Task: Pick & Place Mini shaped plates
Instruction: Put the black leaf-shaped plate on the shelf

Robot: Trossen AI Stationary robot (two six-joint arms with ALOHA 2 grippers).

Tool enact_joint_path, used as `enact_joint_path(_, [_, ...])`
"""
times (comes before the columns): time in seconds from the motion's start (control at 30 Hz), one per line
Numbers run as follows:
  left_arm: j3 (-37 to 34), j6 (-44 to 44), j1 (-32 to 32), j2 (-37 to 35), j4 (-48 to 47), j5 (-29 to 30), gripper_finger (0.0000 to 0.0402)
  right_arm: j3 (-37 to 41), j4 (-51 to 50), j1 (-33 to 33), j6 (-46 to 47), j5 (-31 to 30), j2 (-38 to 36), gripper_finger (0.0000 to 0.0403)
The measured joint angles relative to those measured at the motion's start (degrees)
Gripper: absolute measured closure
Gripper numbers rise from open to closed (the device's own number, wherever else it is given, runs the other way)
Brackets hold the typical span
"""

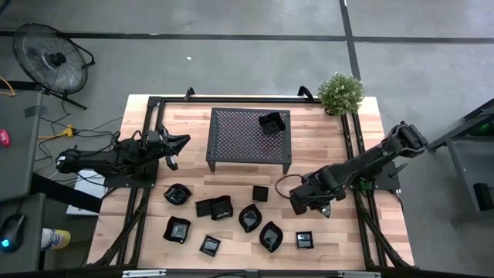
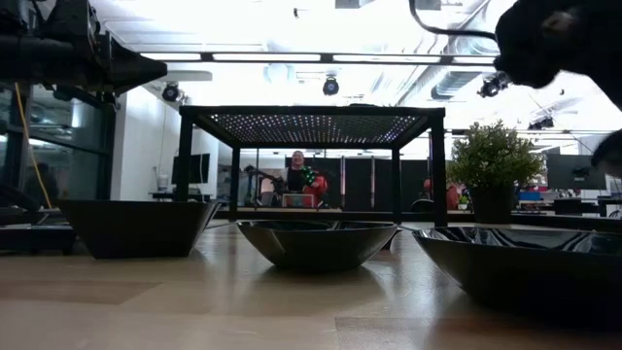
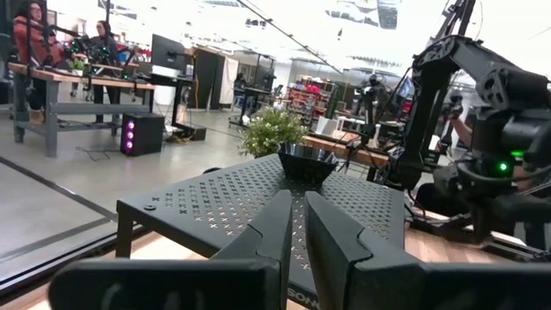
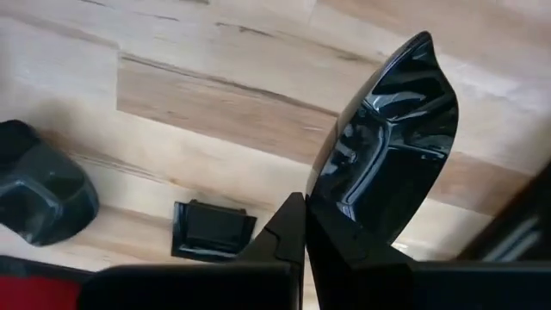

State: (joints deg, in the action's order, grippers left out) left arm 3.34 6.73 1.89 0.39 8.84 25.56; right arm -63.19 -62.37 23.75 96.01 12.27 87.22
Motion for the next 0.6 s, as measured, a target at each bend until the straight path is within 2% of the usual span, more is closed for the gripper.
enact_joint_path(0.6, [0.02,0.0,0.0,0.0,-0.02,0.0,0.0369,-16.57,-17.78,-9.02,-32.82,-9.07,0.12,0.0403])
